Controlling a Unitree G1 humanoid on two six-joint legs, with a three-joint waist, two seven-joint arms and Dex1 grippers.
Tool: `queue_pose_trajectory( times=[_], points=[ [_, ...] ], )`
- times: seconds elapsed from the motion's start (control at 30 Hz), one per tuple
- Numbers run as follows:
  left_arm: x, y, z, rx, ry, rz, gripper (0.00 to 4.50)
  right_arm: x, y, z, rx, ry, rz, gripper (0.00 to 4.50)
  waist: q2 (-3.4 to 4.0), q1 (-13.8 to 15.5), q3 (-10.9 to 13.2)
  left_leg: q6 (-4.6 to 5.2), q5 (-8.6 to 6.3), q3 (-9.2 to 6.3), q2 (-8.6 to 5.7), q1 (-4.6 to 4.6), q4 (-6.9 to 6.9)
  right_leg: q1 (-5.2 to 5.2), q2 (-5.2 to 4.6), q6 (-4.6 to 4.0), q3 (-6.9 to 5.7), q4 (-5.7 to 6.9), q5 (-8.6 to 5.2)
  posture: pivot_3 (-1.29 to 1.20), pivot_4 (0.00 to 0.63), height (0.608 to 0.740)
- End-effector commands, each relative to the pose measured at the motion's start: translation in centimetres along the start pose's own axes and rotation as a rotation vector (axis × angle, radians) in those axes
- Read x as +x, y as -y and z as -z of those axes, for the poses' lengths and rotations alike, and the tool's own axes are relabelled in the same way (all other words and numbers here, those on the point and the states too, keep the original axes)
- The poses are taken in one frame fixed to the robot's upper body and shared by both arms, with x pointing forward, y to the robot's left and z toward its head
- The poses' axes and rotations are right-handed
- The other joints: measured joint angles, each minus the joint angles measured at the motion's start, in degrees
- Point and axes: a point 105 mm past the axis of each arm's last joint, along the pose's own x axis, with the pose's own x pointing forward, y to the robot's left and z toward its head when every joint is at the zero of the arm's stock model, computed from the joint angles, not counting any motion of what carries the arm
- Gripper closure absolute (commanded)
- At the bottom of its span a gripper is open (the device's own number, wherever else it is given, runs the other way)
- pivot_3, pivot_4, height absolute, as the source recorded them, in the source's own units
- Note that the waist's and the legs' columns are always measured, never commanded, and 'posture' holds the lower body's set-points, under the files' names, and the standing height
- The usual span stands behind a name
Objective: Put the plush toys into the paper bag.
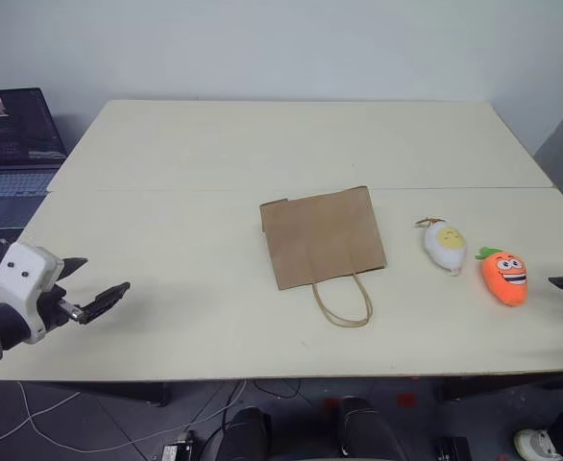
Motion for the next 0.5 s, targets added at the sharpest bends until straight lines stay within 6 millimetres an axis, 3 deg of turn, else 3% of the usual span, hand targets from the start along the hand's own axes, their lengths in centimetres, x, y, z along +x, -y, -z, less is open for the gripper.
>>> queue_pose_trajectory(
  times=[0.03, 0.5],
  points=[
    [-0.13, 0.25, -0.30, 0.030, -0.008, 0.035, 0.05, -1.14, 0.79, -1.14, -0.050, 0.014, 0.032, 0.00, 0.00, 0.0, 0.0, 0.00, 0.00, 0.00, 0.00, 0.00, 0.00, 0.00, 0.00, 0.00, 0.00, 0.00, 0.00, 0.00, 0.150, 0.740],
    [0.20, -0.63, -0.79, -0.001, 0.041, -0.030, 0.05, -0.91, 0.72, -1.27, -0.052, 0.020, 0.029, 0.00, 0.00, 0.0, 0.0, 0.00, 0.00, -0.01, 0.00, 0.00, 0.01, 0.00, 0.00, 0.00, 0.00, 0.03, 0.00, 0.00, 0.150, 0.740]
  ],
)
